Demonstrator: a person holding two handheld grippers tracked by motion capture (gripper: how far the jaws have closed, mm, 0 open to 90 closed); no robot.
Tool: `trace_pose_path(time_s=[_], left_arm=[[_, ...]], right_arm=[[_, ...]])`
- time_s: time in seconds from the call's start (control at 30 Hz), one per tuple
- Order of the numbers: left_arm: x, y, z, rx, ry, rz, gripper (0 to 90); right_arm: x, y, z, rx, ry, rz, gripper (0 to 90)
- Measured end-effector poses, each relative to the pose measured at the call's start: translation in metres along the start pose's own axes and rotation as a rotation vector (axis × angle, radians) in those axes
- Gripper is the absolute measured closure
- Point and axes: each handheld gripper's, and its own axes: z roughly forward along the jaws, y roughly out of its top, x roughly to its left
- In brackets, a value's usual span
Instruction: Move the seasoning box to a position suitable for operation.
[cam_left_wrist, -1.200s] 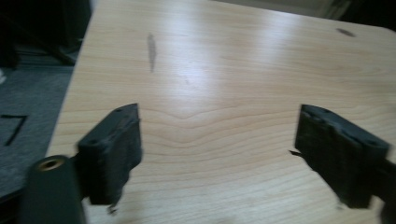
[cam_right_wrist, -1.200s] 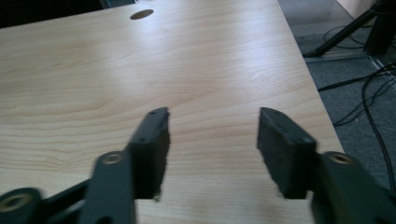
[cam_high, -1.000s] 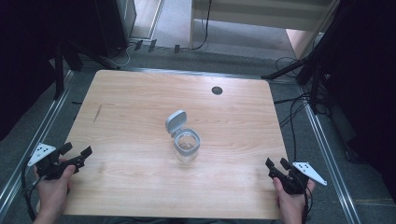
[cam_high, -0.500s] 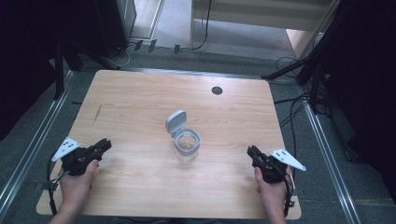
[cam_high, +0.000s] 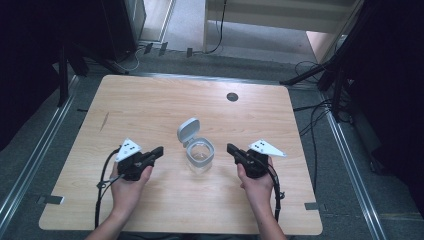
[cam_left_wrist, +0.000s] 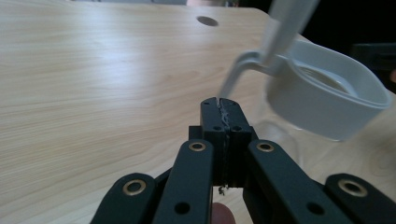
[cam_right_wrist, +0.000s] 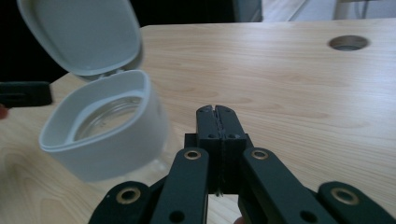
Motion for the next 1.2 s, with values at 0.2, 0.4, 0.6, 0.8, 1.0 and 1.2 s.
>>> trace_pose_path(time_s=[0.2,0.4,0.6,0.8,1.0,1.2], left_arm=[[-0.027,0.000,0.016,0.030,-0.060,0.045,90.0],[-0.037,0.002,0.021,0.044,-0.065,0.050,90.0],[-0.037,-0.001,0.022,0.058,-0.012,0.060,89.6],[-0.027,-0.001,0.020,0.055,0.013,0.062,87.9],[-0.016,-0.002,0.016,0.026,0.070,0.073,88.4],[0.006,-0.009,0.012,-0.042,0.037,0.057,53.1]], right_arm=[[0.012,-0.002,0.016,0.006,0.018,0.004,90.0],[0.020,-0.005,0.021,0.010,0.034,-0.029,90.0],[0.029,-0.013,0.018,0.008,0.043,-0.037,90.0],[0.044,-0.016,0.016,0.014,0.063,-0.058,90.0],[0.062,-0.019,0.022,0.028,0.075,-0.109,90.0],[0.059,-0.019,0.027,0.022,0.043,-0.147,81.8]])
